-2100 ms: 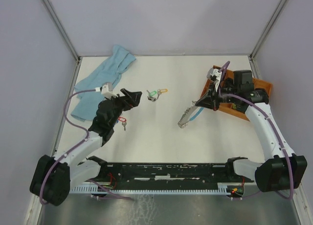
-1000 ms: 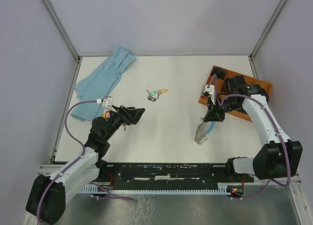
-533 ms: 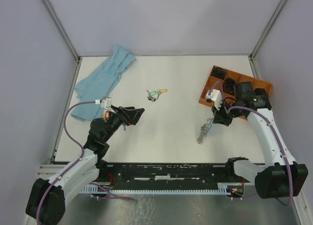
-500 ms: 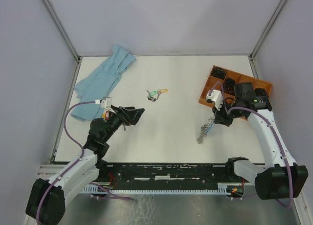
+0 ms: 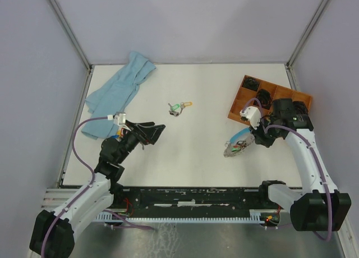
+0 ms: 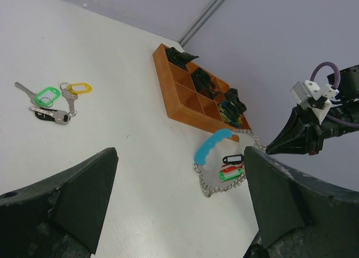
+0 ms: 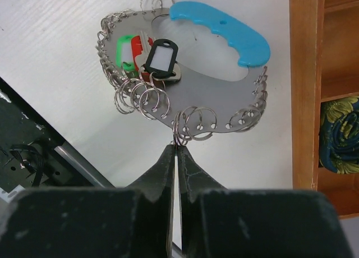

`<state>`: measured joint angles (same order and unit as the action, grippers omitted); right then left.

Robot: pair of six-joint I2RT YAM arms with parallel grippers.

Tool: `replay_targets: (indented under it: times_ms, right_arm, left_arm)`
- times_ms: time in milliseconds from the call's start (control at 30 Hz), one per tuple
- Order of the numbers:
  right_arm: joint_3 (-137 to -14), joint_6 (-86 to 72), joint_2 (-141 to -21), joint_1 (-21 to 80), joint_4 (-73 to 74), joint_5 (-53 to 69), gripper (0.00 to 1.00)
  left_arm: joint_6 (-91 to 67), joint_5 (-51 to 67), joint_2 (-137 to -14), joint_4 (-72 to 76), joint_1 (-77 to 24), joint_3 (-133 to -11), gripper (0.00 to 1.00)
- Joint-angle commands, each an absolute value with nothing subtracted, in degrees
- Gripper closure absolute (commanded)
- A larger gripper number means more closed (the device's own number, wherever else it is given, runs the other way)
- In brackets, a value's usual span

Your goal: Remove the keys from the keyring

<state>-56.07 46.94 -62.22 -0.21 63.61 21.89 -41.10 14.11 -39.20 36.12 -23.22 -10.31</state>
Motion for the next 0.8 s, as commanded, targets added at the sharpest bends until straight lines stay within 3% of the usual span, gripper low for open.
replay_targets:
  times_ms: [0,300,533,767]
  right_arm:
    - [-55.59,46.13,-61.92,-0.95,61.67,20.56,0.89]
    - [-54.71,45.55,-62.29,-2.00,61.09,21.64,0.84]
    - [-54.74,44.12,-60.05,-3.95,60.26,24.06,0.40]
    - [-56.49,40.53,-57.06,-6.40,58.46,27.53,0.18]
  left_arm:
    - [-42.52,15.28,-37.84,37.54,-23.18,-10.68,0.00]
    - [-42.84,15.75,-36.38,36.14,-23.18,-11.24,0.00]
    - [-43.15,16.49,-35.40,34.01,-23.14,-12.21,0.00]
    - [-42.04,16.98,-34.48,27.10,-23.12,-16.80,0.01]
